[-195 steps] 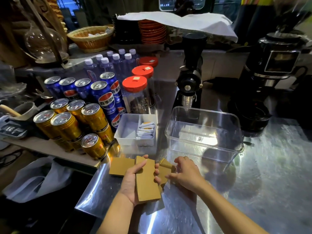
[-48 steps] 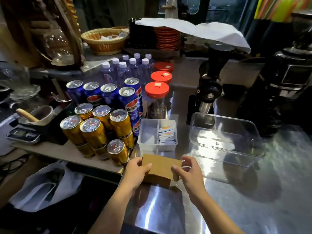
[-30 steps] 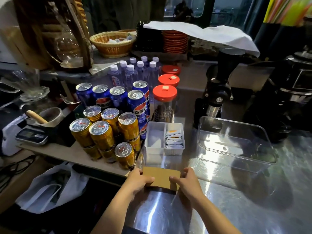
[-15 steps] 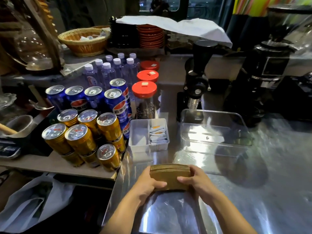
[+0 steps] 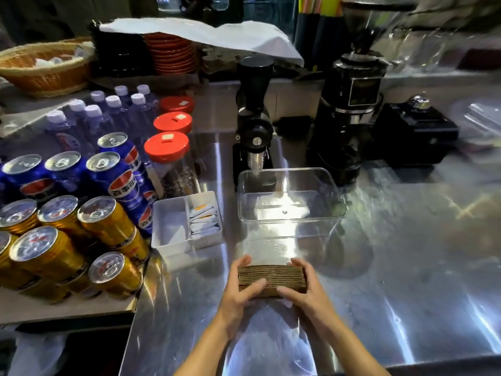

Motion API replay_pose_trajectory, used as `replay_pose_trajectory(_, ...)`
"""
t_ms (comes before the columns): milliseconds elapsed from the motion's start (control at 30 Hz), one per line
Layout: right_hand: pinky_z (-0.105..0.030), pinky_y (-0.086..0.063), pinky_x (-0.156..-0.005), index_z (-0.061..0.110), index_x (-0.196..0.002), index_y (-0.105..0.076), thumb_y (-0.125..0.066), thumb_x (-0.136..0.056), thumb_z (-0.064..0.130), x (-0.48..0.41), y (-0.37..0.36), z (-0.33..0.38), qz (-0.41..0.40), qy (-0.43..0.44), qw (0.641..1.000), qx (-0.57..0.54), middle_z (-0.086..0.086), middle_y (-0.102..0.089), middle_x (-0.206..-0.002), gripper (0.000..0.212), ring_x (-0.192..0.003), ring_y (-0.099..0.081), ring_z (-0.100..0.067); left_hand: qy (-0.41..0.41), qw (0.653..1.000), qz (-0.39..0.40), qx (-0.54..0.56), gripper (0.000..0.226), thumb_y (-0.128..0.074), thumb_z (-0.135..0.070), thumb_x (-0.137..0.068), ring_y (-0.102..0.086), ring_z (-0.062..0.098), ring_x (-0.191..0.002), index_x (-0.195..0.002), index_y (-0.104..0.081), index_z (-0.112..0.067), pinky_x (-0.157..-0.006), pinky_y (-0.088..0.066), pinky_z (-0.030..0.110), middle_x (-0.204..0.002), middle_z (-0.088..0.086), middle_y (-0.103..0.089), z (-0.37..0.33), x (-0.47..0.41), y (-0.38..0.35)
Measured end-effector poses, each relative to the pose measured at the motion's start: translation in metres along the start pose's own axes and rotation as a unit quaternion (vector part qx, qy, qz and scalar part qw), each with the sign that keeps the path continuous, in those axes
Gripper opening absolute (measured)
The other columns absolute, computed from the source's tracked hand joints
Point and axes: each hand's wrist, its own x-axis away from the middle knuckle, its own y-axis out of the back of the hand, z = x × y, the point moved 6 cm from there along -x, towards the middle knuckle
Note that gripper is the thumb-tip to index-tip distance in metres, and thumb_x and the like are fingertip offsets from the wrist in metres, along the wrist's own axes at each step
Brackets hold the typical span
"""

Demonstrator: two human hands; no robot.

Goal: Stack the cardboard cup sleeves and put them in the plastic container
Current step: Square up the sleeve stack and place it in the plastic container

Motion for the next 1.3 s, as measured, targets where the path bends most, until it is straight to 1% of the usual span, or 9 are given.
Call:
replay_pose_trajectory(100,-0.017,-0.049,-0.077,0.025,-0.117,-0.050,-0.070,-0.070,0.033,-0.008,-0.003,-0.009,-0.058,0.003,0.998,-0.023,0.002,-0.059,-0.113,0.052,-0.100,-0.059,-0.011,-0.027,0.997,-0.054,0.041,0.056,-0.069,-0.034,-0.069,-0.054,0.018,-0.119,-0.122,-0.051,-0.033,-0.102,-0.043,0.043,-0.132,-0.012,-0.052,-0.001,-0.003,-0.001)
replay_pose_trajectory(167,-0.025,-0.046,-0.079,0.022,-0.101,-0.060,-0.067,-0.080,0.029,-0.014,-0.005,-0.012,-0.115,0.017,0.993,-0.033,-0.003,-0.063,-0.100,0.023,-0.092,-0.059,-0.017,-0.052,0.993,-0.092,0.049,0.052,-0.067,-0.033,-0.075,-0.052,0.018,-0.121,-0.124,-0.052,-0.024,-0.106,-0.039,0.041,-0.133,-0.004,-0.054,-0.005,-0.003,-0.004)
replay_pose_trajectory(300,-0.038,-0.044,-0.073,0.017,-0.072,-0.063,-0.059,-0.087,0.026,-0.022,-0.006,-0.014,-0.203,0.028,0.978,-0.029,-0.003,-0.063,-0.074,0.018,-0.075,-0.056,-0.018,-0.067,0.983,-0.170,0.005,0.020,-0.049,-0.029,-0.090,-0.062,0.008,-0.075,-0.089,-0.065,-0.017,-0.068,-0.050,0.016,-0.082,-0.003,-0.066,-0.013,-0.003,-0.004)
replay_pose_trajectory(433,-0.016,-0.043,-0.059,0.021,-0.063,-0.060,-0.058,-0.088,0.027,-0.025,-0.010,-0.008,-0.209,0.058,0.975,-0.056,0.011,-0.059,-0.059,0.025,-0.061,-0.052,-0.004,-0.102,0.970,-0.221,-0.020,0.030,-0.046,-0.026,-0.093,-0.054,0.010,-0.062,-0.069,-0.062,-0.017,-0.058,-0.044,0.020,-0.059,-0.009,-0.060,-0.021,-0.005,0.002)
replay_pose_trajectory(500,-0.009,-0.041,-0.055,0.022,-0.066,-0.061,-0.056,-0.089,0.027,-0.026,-0.010,-0.007,-0.200,0.065,0.977,-0.039,0.013,-0.060,-0.060,0.024,-0.059,-0.051,0.001,-0.108,0.968,-0.224,-0.027,0.030,-0.046,-0.027,-0.092,-0.052,0.012,-0.064,-0.068,-0.062,-0.018,-0.061,-0.042,0.027,-0.060,-0.009,-0.059,-0.021,-0.008,0.004)
replay_pose_trajectory(867,-0.024,-0.041,-0.062,0.020,-0.071,-0.058,-0.051,-0.091,0.029,-0.029,-0.010,-0.018,-0.180,0.052,0.982,-0.002,0.006,-0.057,-0.065,0.023,-0.059,-0.050,0.001,-0.069,0.981,-0.169,-0.063,0.025,-0.051,-0.041,-0.082,-0.056,0.014,-0.068,-0.072,-0.063,-0.022,-0.068,-0.044,0.031,-0.065,-0.006,-0.062,-0.009,-0.009,0.009)
replay_pose_trajectory(933,-0.020,-0.041,-0.061,0.020,-0.071,-0.058,-0.051,-0.091,0.030,-0.030,-0.009,-0.017,-0.181,0.052,0.982,0.000,0.006,-0.057,-0.066,0.024,-0.059,-0.051,0.002,-0.050,0.992,-0.110,-0.043,0.014,-0.063,-0.033,-0.076,-0.061,0.015,-0.072,-0.082,-0.063,-0.020,-0.065,-0.049,0.028,-0.072,-0.002,-0.066,-0.011,-0.004,0.008)
replay_pose_trajectory(1067,-0.008,-0.040,-0.055,0.024,-0.068,-0.057,-0.050,-0.092,0.032,-0.031,-0.009,-0.018,-0.183,0.045,0.982,0.007,0.008,-0.056,-0.064,0.026,-0.057,-0.050,0.005,-0.041,0.993,-0.040,-0.102,0.058,-0.079,-0.014,-0.062,-0.066,0.015,-0.094,-0.114,-0.053,-0.018,-0.073,-0.055,0.024,-0.102,0.005,-0.069,-0.017,0.013,0.018)
replay_pose_trajectory(1300,-0.008,-0.039,-0.060,0.022,-0.078,-0.058,-0.050,-0.091,0.033,-0.029,-0.008,-0.016,-0.157,0.045,0.986,0.020,0.010,-0.058,-0.071,0.020,-0.065,-0.051,0.003,-0.058,0.983,-0.079,-0.155,0.045,-0.068,0.014,-0.069,-0.063,0.001,-0.085,-0.106,-0.057,-0.011,-0.071,-0.050,0.010,-0.096,0.005,-0.064,-0.026,0.018,0.022)
